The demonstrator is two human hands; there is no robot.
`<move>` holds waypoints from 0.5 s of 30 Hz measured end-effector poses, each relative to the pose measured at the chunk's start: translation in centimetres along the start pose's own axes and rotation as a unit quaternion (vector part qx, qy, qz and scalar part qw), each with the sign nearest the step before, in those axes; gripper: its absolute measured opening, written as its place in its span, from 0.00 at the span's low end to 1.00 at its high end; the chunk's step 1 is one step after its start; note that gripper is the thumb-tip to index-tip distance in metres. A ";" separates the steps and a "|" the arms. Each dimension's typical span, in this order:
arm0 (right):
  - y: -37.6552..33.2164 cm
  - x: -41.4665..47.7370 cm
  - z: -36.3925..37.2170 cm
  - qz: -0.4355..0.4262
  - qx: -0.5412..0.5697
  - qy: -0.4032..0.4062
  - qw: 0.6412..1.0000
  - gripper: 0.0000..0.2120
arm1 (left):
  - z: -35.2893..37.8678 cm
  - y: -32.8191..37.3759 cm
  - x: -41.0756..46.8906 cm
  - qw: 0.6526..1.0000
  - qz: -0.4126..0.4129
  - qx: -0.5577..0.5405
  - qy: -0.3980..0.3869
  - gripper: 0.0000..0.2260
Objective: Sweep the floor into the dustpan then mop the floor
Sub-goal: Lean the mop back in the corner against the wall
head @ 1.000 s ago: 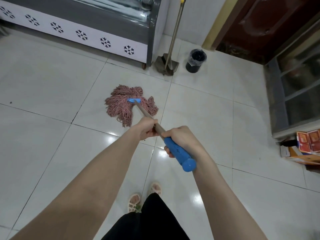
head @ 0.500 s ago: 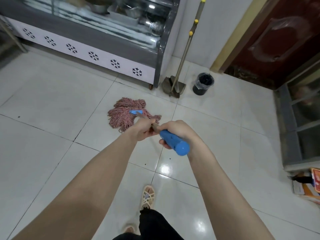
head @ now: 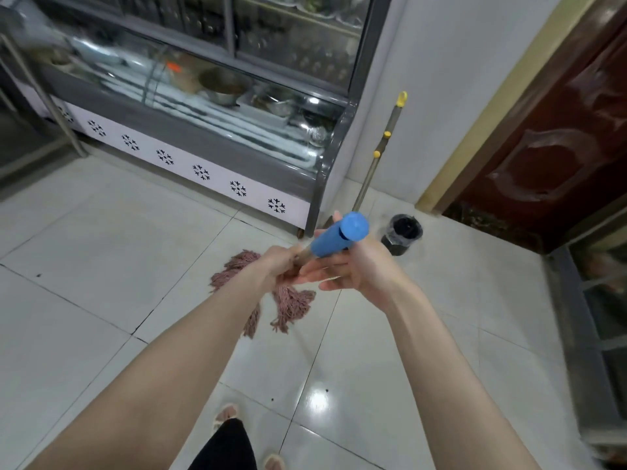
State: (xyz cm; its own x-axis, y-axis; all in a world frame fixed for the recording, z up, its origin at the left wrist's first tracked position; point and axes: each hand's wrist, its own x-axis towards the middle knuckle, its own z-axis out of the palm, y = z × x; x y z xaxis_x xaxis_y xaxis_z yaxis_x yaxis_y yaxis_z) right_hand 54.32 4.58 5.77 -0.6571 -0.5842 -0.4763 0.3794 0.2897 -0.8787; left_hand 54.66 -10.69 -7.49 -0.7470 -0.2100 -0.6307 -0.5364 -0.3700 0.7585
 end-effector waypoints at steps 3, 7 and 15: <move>-2.6 1.7 -1.0 -0.059 -0.032 0.008 0.998 0.29 | -0.3 2.8 1.1 1.000 0.014 -0.005 -0.005 0.18; -6.9 4.6 -1.4 -0.099 -0.054 -0.017 0.994 0.37 | -1.9 7.3 2.6 0.997 0.051 0.055 -0.014 0.20; -13.9 12.7 0.3 -0.188 -0.078 0.038 0.978 0.35 | -6.9 16.2 7.5 0.980 0.098 0.166 -0.044 0.14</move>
State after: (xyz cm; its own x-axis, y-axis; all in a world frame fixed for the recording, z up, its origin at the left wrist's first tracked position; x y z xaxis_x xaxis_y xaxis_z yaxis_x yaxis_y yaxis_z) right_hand 40.86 -7.14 11.96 -0.7802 -0.6151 -0.1134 0.0004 0.1808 -0.9835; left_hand 43.06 -24.49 -1.06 -0.8716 -0.1623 -0.4626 -0.4670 -0.0125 0.8842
